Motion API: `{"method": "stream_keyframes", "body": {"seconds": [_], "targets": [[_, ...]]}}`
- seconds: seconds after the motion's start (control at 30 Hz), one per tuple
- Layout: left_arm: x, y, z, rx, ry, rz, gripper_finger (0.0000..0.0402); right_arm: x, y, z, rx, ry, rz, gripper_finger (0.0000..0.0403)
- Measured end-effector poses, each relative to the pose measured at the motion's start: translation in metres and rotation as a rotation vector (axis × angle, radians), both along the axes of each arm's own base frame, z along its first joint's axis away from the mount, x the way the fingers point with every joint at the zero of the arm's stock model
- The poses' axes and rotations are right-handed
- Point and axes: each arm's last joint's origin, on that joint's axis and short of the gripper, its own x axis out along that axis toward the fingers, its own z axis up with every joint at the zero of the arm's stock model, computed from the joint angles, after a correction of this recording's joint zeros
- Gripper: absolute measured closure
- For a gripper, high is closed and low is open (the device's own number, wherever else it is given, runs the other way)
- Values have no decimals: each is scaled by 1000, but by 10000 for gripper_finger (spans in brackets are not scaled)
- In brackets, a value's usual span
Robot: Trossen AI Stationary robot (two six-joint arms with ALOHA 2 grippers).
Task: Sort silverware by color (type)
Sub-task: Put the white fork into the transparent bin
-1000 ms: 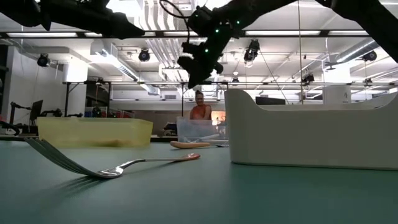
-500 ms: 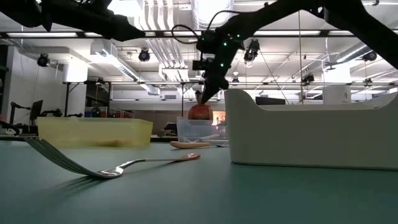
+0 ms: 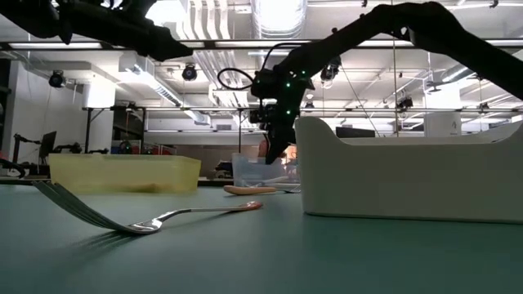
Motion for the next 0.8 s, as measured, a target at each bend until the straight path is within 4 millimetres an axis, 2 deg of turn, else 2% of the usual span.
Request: {"method": "stream_keyframes", "body": {"seconds": [0.13,0.37,0.5,0.63,0.8], "targets": [[0,1,0,0,2,5,182,-1,-4,-3,-6,3,3,394],[0,1,0,-1,1,5,182,-1,-12,-24,18,38,-9,394],[0,1,0,0,0,6,182,1,-12,-29,26,36,-11,389],[0,1,0,0,-1,6,182,2,-12,-29,23,24,-12,361],[0,1,0,0,-1,6,182,2,-13,-29,24,20,-22,305]]}}
